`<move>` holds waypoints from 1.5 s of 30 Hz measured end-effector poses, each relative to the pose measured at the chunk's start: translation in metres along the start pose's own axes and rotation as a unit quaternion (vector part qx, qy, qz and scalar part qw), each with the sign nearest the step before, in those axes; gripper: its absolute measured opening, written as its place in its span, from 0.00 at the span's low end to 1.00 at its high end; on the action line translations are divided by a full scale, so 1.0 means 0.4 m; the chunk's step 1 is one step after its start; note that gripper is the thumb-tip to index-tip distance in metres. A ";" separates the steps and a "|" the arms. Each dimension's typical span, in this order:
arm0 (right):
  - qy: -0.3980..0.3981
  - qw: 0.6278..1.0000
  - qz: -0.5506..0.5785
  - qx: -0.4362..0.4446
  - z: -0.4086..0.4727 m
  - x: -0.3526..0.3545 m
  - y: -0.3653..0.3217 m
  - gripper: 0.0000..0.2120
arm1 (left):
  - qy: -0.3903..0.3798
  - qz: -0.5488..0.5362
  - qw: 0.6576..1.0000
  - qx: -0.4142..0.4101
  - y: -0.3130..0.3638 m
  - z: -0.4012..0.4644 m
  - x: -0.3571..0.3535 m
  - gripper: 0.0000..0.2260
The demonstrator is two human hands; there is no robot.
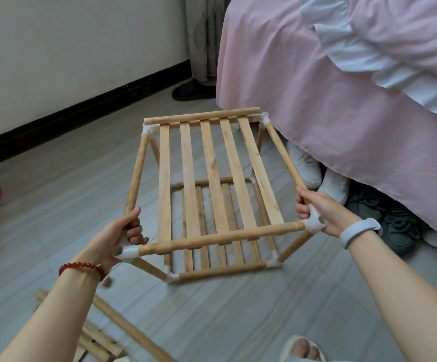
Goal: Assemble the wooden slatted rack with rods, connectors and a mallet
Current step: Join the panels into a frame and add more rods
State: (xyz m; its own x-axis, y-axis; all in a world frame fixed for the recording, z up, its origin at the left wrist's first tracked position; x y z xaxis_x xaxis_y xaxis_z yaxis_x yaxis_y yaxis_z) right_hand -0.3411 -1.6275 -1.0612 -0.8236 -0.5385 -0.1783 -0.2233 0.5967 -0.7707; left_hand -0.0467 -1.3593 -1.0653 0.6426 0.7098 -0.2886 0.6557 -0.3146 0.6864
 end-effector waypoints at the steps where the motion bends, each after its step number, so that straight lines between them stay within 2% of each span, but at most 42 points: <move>1: -0.002 1.000 -0.005 -0.003 0.000 0.004 -0.001 0.16 | 0.002 0.007 1.000 0.001 -0.006 0.004 -0.003 0.15; 8: 0.053 0.994 -0.080 0.061 0.011 -0.005 -0.015 0.17 | 0.058 0.031 0.997 -0.035 -0.007 0.032 0.003 0.17; 14: 0.061 0.989 -0.121 0.067 0.013 0.007 -0.002 0.18 | 0.092 0.035 0.994 -0.047 -0.019 0.025 -0.008 0.17; 19: 0.072 0.983 -0.154 0.065 0.028 0.003 -0.006 0.17 | 0.081 0.012 0.996 -0.039 -0.024 0.025 -0.011 0.16; 21: 0.109 0.944 -0.305 0.067 0.038 0.007 -0.014 0.17 | 0.084 0.026 0.995 -0.042 -0.035 0.026 -0.010 0.13; 23: 0.179 0.847 -0.496 0.064 0.040 0.003 -0.035 0.12 | 0.107 0.104 0.986 -0.068 -0.039 0.025 -0.012 0.13; 24: 0.215 0.812 -0.539 0.057 0.044 -0.009 -0.042 0.09 | 0.118 0.147 0.978 -0.083 -0.042 0.026 -0.013 0.14; 25: 0.246 0.795 -0.552 0.055 0.040 -0.025 -0.063 0.09 | 0.121 0.195 0.968 -0.100 -0.031 0.020 -0.024 0.14; 27: 0.277 0.784 -0.554 0.033 0.043 -0.059 -0.083 0.17 | 0.108 0.352 0.924 -0.105 -0.022 0.016 -0.042 0.15; 29: 0.283 0.764 -0.579 0.032 0.038 -0.076 -0.112 0.24 | 0.051 0.540 0.836 -0.084 -0.015 -0.009 -0.070 0.18; 31: 0.266 0.738 -0.618 0.044 0.047 -0.080 -0.142 0.27 | -0.047 0.663 0.747 -0.018 -0.030 -0.045 -0.104 0.23; 34: 0.234 0.724 -0.644 0.079 0.073 -0.122 -0.171 0.23 | -0.185 0.719 0.655 0.140 -0.052 -0.096 -0.140 0.29; 36: 0.204 0.727 -0.645 0.121 0.085 -0.196 -0.167 0.22 | -0.220 0.735 0.616 0.179 -0.009 -0.102 -0.142 0.27; 37: 0.184 0.731 -0.641 0.145 0.086 -0.238 -0.161 0.22 | -0.203 0.745 0.614 0.161 0.037 -0.093 -0.138 0.26; 38: 0.166 0.731 -0.639 0.170 0.083 -0.277 -0.153 0.21 | -0.160 0.746 0.635 0.119 0.091 -0.076 -0.128 0.24; 39: 0.153 0.726 -0.639 0.202 0.078 -0.315 -0.145 0.21 | -0.098 0.730 0.674 0.053 0.151 -0.057 -0.115 0.22; 40: 0.145 0.718 -0.639 0.236 0.072 -0.347 -0.138 0.21 | -0.017 0.698 0.715 -0.033 0.210 -0.043 -0.101 0.20; 41: 0.133 0.711 -0.636 0.270 0.068 -0.375 -0.133 0.21 | 0.080 0.650 0.743 -0.139 0.267 -0.027 -0.078 0.18; 42: 0.114 0.708 -0.630 0.297 0.069 -0.407 -0.129 0.21 | 0.181 0.592 0.745 -0.248 0.315 -0.012 -0.049 0.16; 43: 0.092 0.706 -0.624 0.321 0.070 -0.437 -0.128 0.21 | 0.252 0.544 0.732 -0.324 0.344 0.005 -0.024 0.14; 44: 0.072 0.700 -0.623 0.343 0.076 -0.469 -0.130 0.21 | 0.268 0.512 0.738 -0.348 0.358 0.031 -0.003 0.13; 45: 0.057 0.687 -0.627 0.362 0.083 -0.503 -0.139 0.21 | 0.238 0.492 0.769 -0.331 0.362 0.065 0.010 0.16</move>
State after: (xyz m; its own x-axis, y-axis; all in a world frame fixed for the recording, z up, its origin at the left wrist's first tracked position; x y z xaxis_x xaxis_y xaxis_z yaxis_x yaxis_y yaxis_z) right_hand -0.1459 -1.5720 -1.0029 -0.2642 -0.2846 0.9215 -0.5103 -0.7695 -0.3840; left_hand 0.0612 -1.4184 -0.9844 0.3773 0.5330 0.7573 -0.5026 -0.5691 0.6508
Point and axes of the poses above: each hand's wrist, its own z-axis towards the middle knuckle, its own x-axis out of the back of the hand, y = z × x, the point moved 3 cm from there along z, towards the middle knuckle
